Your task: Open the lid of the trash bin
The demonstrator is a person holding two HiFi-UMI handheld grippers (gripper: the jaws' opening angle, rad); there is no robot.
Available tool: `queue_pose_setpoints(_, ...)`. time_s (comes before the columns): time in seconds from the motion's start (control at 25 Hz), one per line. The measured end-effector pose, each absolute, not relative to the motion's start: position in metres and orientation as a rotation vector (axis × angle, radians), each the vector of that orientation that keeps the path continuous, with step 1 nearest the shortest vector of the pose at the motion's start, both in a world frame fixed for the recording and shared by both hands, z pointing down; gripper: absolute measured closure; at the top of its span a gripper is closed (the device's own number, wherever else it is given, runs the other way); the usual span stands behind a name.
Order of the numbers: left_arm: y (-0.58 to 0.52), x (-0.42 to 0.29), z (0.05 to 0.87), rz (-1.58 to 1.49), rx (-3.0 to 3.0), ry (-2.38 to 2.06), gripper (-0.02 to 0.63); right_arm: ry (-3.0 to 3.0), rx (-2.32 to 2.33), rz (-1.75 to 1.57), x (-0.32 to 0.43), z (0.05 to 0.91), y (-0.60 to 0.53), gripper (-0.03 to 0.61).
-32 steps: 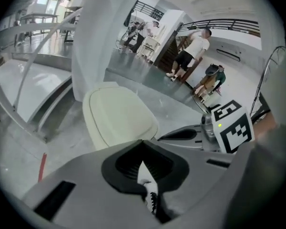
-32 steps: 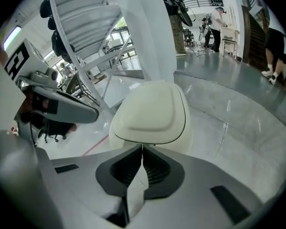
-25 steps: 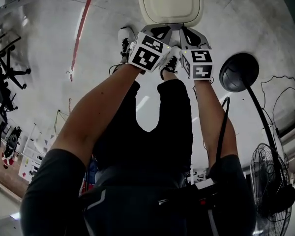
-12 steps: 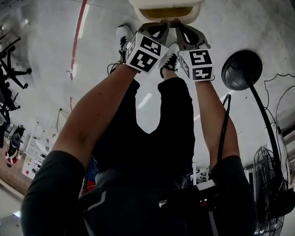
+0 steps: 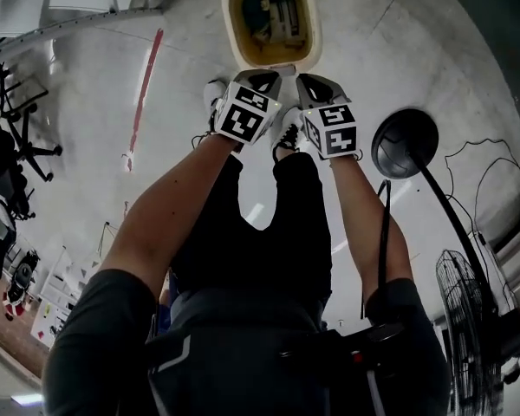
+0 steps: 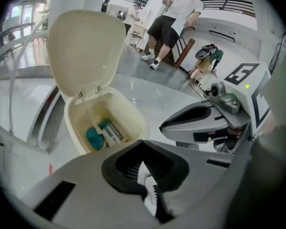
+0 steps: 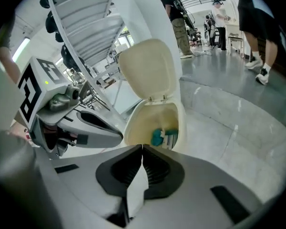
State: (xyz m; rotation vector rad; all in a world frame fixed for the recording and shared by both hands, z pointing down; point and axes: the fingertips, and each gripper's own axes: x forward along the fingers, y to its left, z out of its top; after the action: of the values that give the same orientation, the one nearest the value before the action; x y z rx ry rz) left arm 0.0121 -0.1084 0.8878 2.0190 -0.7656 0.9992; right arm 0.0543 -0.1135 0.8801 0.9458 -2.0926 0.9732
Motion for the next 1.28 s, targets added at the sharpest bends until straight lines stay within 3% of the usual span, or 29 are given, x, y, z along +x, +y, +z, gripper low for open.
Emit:
queue_pose_setpoints(0.76, -0.145, 0.031, 0.526, 0.734, 2.454, -0.720, 0.606, -2.201, 1.482, 0.852, 0.113, 0.534, -0.154, 0.551)
queue_pose_setpoints(1.28, -0.164, 0.023, 0.326, 0.416, 2.686, -0.734, 0.606, -2.356, 1.604, 0.420, 0.127, 0.329, -0.165, 0.551)
